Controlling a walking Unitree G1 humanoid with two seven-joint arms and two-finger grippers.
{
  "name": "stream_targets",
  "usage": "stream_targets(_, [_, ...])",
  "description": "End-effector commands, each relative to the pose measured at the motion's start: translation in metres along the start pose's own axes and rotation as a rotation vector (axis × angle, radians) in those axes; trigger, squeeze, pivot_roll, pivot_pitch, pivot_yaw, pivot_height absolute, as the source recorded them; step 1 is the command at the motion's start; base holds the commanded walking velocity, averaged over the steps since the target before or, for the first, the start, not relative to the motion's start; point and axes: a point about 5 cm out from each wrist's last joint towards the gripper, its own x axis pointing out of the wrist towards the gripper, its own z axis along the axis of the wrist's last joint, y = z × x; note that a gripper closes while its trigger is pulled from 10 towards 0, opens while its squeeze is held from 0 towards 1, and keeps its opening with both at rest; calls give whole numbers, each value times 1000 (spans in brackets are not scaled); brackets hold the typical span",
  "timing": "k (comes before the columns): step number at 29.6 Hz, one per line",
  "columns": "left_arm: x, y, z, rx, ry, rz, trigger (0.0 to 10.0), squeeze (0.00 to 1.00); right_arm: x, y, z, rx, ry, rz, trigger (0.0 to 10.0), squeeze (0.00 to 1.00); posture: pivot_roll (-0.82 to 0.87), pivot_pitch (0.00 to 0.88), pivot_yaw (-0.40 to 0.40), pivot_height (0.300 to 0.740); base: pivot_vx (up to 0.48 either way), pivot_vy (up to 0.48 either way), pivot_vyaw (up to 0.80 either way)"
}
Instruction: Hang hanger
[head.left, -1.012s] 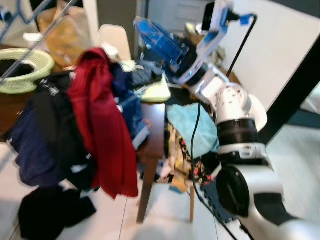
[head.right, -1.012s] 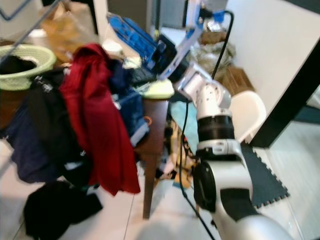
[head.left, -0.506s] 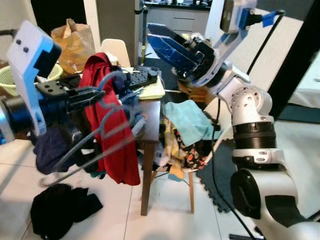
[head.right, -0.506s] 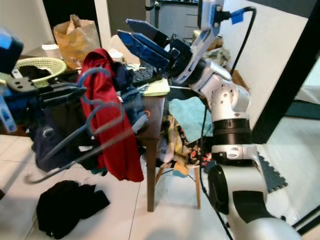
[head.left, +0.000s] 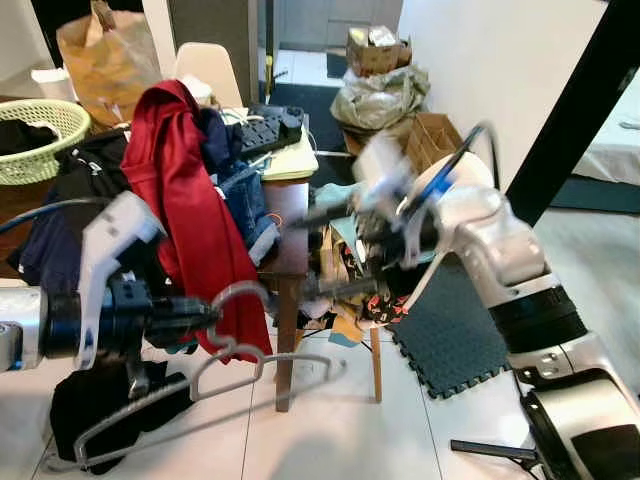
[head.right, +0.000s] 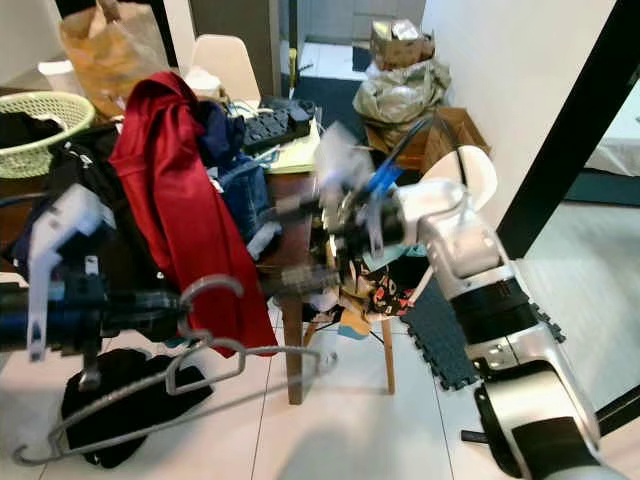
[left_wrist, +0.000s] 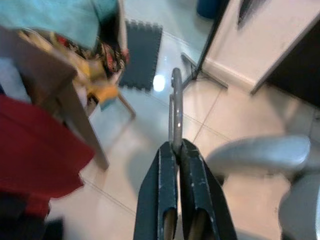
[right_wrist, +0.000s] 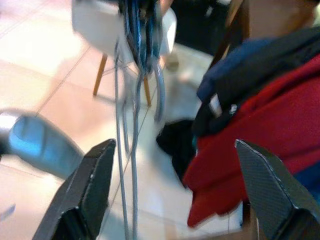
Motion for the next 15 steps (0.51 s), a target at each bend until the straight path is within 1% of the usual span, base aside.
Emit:
stream_targets(1, [-2, -5, 4, 99, 70, -21, 10000, 0, -6, 0, -9, -56, 151, 18, 10000, 0, 101, 0, -64, 740, 0, 0, 0])
stream_targets(2, [-4, -6, 9, 147, 86, -26, 10000, 0, -11, 0, -18, -65, 244, 17, 10000, 0, 99, 0, -68, 740, 0, 0, 0])
stream_targets(3, [-4, -6, 9, 147, 86, -26, 10000, 0, -11, 0, -18, -65, 244, 17, 10000, 0, 99, 0, -68, 740, 0, 0, 0])
stream_targets(4, [-6, -7, 11, 179, 88, -33, 10000, 0, -15, 1, -23, -70, 304, 21, 10000, 0, 99, 0, -69, 740, 0, 0, 0])
stream_targets(5, [-6, -7, 11, 179, 88, -33, 10000, 0, -15, 1, -23, -70, 304, 21, 10000, 0, 99, 0, -69, 740, 0, 0, 0])
stream_targets(6, [-7, -7, 14, 209, 86, -39, 10000, 0, -16, 2, -29, -68, 350, 21, 10000, 0, 98, 0, -68, 740, 0, 0, 0])
stream_targets(8, [-7, -7, 14, 209, 86, -39, 10000, 0, -16, 2, -29, -68, 350, 21, 10000, 0, 98, 0, -68, 740, 0, 0, 0])
stream_targets(9, [-7, -8, 17, 241, 70, -46, 10000, 0, -15, 3, -33, -59, 374, 29, 10000, 0, 98, 0, -69, 740, 0, 0, 0])
stream_targets(11, [-7, -8, 17, 241, 70, -46, 10000, 0, -15, 3, -33, -59, 374, 29, 10000, 0, 98, 0, -69, 740, 0, 0, 0])
stream_targets(12, [-9, -8, 21, 285, 59, -39, 10000, 0, -11, 7, -39, -45, 397, 48, 10000, 0, 97, 0, -73, 740, 0, 0, 0])
stream_targets(14, [-9, -8, 21, 285, 59, -39, 10000, 0, -11, 7, -39, -45, 397, 48, 10000, 0, 97, 0, -73, 740, 0, 0, 0])
stream_targets(15, [-11, -7, 28, 332, 23, -35, 10000, 0, -5, 11, -48, -28, 413, 69, 10000, 0, 98, 0, -75, 740, 0, 0, 0])
